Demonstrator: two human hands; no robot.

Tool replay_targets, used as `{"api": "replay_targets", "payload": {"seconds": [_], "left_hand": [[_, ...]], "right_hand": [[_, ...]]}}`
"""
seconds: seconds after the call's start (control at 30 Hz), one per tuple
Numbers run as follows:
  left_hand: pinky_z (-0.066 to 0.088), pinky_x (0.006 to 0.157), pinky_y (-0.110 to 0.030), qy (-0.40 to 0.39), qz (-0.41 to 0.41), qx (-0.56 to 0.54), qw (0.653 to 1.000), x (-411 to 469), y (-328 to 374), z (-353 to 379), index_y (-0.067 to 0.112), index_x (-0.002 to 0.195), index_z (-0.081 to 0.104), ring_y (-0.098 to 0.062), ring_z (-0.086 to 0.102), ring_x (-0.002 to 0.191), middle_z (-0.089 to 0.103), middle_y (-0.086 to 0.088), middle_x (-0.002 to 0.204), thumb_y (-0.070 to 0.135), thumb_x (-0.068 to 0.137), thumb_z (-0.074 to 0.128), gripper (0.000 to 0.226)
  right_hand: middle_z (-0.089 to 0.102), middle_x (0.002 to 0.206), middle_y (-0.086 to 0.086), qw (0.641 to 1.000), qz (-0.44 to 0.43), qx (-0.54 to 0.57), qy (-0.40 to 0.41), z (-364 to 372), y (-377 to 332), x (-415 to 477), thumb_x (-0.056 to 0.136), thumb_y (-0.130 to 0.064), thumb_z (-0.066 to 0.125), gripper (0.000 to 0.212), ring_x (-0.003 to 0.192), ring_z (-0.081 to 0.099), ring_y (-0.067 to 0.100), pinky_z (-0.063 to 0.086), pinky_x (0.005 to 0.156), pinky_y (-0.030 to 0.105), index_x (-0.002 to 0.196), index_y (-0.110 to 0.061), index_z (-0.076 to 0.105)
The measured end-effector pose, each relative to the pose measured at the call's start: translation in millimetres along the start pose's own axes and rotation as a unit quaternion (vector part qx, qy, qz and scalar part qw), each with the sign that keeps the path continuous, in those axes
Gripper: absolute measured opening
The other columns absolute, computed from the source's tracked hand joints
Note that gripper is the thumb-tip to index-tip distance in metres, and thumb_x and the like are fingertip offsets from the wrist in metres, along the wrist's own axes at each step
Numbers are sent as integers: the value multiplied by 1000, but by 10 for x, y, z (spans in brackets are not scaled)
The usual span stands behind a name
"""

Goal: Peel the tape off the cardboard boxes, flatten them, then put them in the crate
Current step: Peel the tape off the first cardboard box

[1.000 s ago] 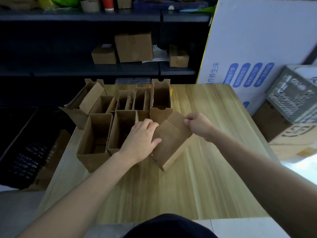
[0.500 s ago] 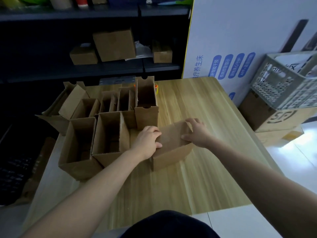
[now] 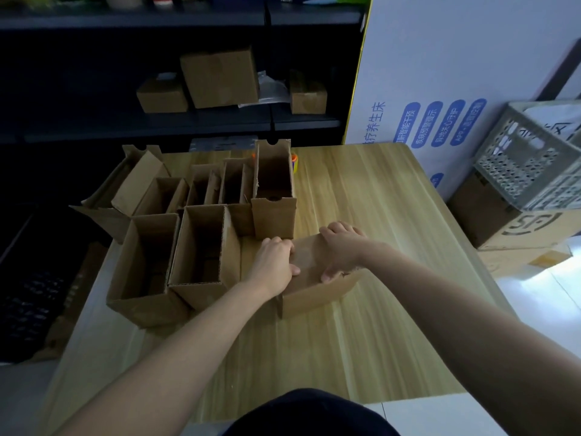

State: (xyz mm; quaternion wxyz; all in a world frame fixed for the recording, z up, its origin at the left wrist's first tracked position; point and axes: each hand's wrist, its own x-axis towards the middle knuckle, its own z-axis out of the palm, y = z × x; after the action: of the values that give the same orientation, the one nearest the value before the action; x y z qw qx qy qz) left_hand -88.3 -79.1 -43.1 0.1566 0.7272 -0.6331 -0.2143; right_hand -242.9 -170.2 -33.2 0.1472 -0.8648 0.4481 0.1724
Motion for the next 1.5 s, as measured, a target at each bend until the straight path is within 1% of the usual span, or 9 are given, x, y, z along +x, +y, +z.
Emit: {"api": "replay_targets", "payload": {"seconds": [0.3,0.43,0.6,0.83,0.97,1.07,1.17,1.23,1.5], "left_hand": [[40,95,-35,8,10,-1,1000,59,-11,44,16,92,63,-20,43,111,51,0,113,19,90,61,4],[30,103,-34,25,42,5,999,57,-74,56,18,130,51,-17,34,124,43,5,132,32,88,63,46],[10,114,-42,-113,53,111,986,2,-174,80,28,150,7,-17,2,141,3,11,154,67,63,70,114],[20,113,-37,-108,52,12,993,66,-251,92,27,151,6,-12,1,139,2,17,151,41,72,76,106],[25,112,-44,-126,-16,-117,985,191,-277,-23,29,149,21,-20,17,139,16,6,153,43,70,77,98],[39,102,-36,-145,-69,-256,953,265,-299,-79,27,144,33,-18,41,125,38,0,142,44,74,73,82],[43,85,-19,-158,-76,-315,933,251,-248,-51,21,140,42,-6,52,105,51,-1,133,41,84,63,63],[42,88,-18,-140,-63,-276,949,235,-191,-20,16,141,40,-9,52,112,49,-3,139,35,91,57,56],[13,117,-49,-186,65,-7,980,41,90,175,30,150,8,-20,3,145,1,8,158,61,70,69,105]], "right_hand": [[27,145,5,1000,-3,6,1,-5,17,20,62,-56,78,111,137,19,28,17,114,42,147,-15,18],[25,146,5,1000,0,15,-5,-22,22,40,62,-54,79,113,138,18,28,17,114,41,148,-15,16],[19,148,0,997,4,73,-22,-49,48,35,62,-48,82,115,138,15,24,34,108,42,149,-18,12],[-2,158,0,983,19,180,16,-10,165,-73,69,-54,74,114,145,-1,27,17,115,50,151,-22,2],[6,158,8,948,64,306,52,-25,272,-149,69,-46,78,118,141,21,30,29,111,48,151,-22,-4],[41,142,13,913,108,389,60,-26,383,-178,77,-30,77,96,126,44,30,40,103,44,149,-14,15],[61,95,4,899,132,410,75,-27,478,-186,85,-18,68,18,94,57,25,47,75,33,100,-13,60],[61,81,4,878,150,446,86,-37,485,-181,89,-15,62,9,79,59,22,48,64,30,81,-14,62],[52,100,12,847,250,465,54,-4,424,-83,92,-4,51,33,87,53,24,50,70,32,124,4,53]]}}
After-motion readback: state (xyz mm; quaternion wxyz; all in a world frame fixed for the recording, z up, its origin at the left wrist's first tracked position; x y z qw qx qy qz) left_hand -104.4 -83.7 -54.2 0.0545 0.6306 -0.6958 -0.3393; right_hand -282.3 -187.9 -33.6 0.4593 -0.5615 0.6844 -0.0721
